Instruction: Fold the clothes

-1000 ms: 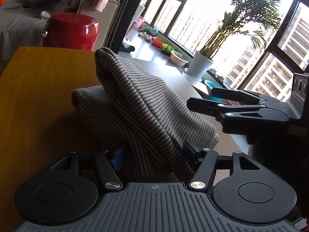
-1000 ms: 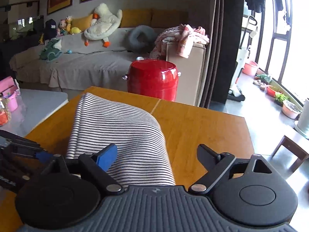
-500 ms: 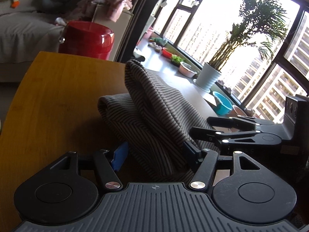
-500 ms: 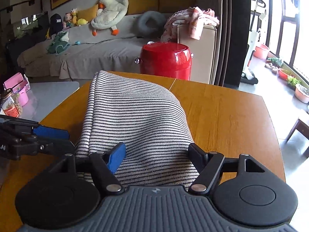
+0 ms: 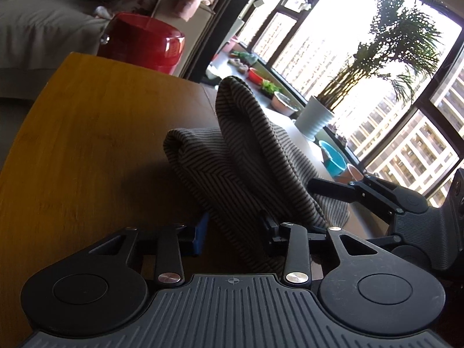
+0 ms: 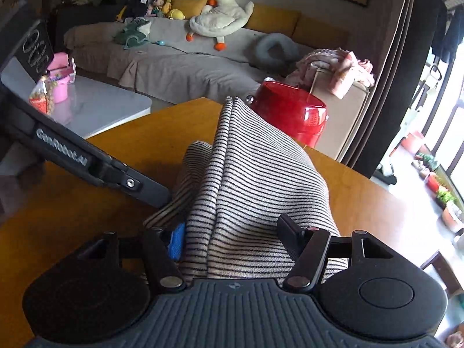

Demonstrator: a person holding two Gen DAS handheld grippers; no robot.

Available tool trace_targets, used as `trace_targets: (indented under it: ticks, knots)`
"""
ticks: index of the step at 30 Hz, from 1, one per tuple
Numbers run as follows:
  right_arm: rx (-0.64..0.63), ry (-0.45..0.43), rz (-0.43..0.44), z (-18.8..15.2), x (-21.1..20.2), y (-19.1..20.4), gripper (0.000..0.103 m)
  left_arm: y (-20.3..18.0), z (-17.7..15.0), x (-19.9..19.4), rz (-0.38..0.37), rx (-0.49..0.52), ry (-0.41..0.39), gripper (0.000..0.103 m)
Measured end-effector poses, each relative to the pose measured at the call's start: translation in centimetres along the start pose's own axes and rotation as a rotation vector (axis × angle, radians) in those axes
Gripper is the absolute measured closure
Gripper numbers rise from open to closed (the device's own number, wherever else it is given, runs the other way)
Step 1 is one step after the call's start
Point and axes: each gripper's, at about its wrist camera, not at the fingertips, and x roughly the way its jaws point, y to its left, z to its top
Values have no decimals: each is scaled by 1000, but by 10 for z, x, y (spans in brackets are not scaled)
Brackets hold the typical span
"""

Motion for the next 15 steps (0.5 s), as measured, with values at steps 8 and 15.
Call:
trace_targets:
  ticks: [8, 15]
  knots:
    - [-87, 1, -34, -7, 2, 22, 35, -3, 2, 13, -20, -2, 26, 62]
    - [-146, 1, -61, -19, -9, 21, 33, -11, 10, 9, -90, -10, -13, 60]
